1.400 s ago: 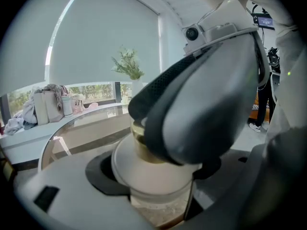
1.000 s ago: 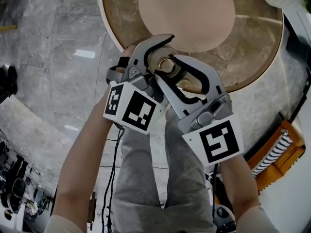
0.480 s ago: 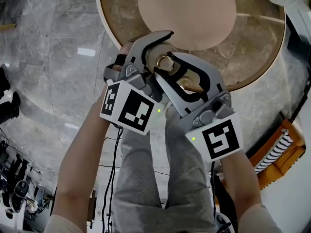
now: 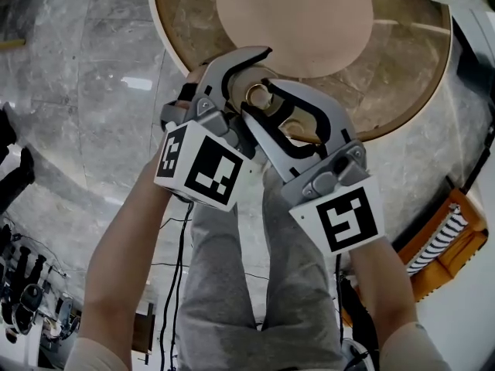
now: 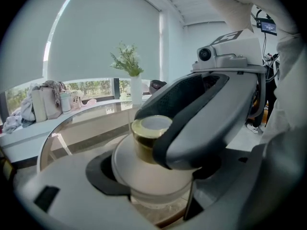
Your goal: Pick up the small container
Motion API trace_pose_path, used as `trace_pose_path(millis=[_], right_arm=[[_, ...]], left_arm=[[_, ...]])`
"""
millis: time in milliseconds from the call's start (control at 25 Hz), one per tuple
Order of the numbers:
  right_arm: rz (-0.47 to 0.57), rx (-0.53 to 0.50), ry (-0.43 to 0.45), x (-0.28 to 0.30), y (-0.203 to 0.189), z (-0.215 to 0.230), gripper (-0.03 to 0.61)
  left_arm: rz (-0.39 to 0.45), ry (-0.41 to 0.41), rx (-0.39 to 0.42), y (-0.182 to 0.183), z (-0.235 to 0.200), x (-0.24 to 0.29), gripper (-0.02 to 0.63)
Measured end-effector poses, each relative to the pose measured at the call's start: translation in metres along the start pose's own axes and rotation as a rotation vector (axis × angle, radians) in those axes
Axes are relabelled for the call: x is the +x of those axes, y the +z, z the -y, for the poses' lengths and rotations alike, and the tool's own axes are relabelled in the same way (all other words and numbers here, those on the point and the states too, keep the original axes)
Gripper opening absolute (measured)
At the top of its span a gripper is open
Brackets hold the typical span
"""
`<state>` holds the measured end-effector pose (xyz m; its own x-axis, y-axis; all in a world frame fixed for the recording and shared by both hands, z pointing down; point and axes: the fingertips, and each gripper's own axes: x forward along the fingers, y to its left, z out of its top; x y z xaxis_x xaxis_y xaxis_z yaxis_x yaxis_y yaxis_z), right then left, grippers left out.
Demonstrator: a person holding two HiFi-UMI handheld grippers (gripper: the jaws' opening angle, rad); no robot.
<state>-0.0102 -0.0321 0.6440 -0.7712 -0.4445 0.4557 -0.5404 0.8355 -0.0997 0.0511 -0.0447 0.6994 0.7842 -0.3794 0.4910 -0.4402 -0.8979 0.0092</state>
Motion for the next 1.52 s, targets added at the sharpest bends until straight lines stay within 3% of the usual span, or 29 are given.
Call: trace_pose_path(millis=[240, 520, 960, 1240, 1520], right_arm=[[0.008, 0.032, -0.006, -0.012, 0.018, -0.004, 0.126], [-0.006, 0.014, -0.005, -0.023, 0.070, 0.001, 0.126], [0.056, -0.018, -0.028, -0.056, 0.186, 0.015, 0.126], [0.103, -0.076, -0.018, -0.097, 0.285, 0.016, 0.126], [0.151, -0.121, -0.023, -0.130, 0.373, 0.007, 0.126]], left_arm=[[-0.017, -0.014, -0.009, 0.017, 0.006, -0.010, 0.341], [-0.019, -0.012, -0.033, 0.064, -0.013, -0.036, 0.341], [-0.001, 0.017, 0.007, 0.168, -0.046, -0.082, 0.341], [0.039, 0.049, 0.010, 0.265, -0.060, -0.127, 0.341], [0.007, 0.051, 0.068, 0.339, -0.070, -0.175, 0.341]])
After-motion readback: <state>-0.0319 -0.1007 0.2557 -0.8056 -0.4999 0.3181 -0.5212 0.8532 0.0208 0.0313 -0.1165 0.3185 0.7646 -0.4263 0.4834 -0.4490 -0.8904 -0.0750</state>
